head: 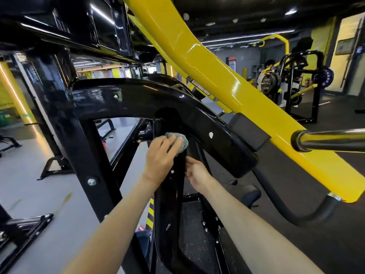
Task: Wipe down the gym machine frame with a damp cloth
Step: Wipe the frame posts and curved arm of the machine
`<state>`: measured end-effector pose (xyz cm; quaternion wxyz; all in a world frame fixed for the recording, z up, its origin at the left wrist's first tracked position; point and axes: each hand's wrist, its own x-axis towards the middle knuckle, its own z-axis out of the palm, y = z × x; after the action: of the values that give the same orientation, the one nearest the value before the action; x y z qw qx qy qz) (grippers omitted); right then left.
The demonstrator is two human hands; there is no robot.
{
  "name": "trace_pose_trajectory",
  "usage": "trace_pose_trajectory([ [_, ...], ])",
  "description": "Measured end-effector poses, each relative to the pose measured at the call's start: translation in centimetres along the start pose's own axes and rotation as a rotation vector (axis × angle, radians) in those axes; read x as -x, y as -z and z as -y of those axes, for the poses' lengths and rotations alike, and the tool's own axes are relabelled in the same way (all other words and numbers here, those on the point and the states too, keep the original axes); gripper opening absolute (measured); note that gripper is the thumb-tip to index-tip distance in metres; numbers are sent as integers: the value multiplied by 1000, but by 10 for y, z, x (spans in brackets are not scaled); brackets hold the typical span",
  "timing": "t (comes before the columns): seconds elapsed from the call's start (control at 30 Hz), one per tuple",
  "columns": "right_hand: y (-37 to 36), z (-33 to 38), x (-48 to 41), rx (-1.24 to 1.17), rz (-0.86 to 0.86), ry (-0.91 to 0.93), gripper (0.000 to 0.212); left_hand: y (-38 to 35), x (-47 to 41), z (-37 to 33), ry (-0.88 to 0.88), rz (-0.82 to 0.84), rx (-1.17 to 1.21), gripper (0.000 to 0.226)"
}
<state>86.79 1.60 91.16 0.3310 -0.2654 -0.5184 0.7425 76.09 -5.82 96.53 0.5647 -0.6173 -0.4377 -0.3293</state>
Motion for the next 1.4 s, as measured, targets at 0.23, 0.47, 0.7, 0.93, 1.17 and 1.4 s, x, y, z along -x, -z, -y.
trace_pose_trajectory([
  [0.23,10,-3,1,-257,-31,-67,34,2,38,-7,-261,205,92,16],
  [0.47,4,-11,-12,-213,-97,-92,24,11,-15,18,-1,22,32,31],
  [0.7,1,-15,-13,-208,-38,-45,26,25,106,-30,-168,434,141,29],
  [0.93,-10,-30,-11,-149,-2,-117,42,10,66,-14,76,218,143,29],
  [1.17,-7,-29,-4,-233,-8,-152,44,26,69,-27,103,357,145,30],
  [1.4,-12,-37,-6,-214,-78,-146,43,19,85,-22,60,304,100,37],
])
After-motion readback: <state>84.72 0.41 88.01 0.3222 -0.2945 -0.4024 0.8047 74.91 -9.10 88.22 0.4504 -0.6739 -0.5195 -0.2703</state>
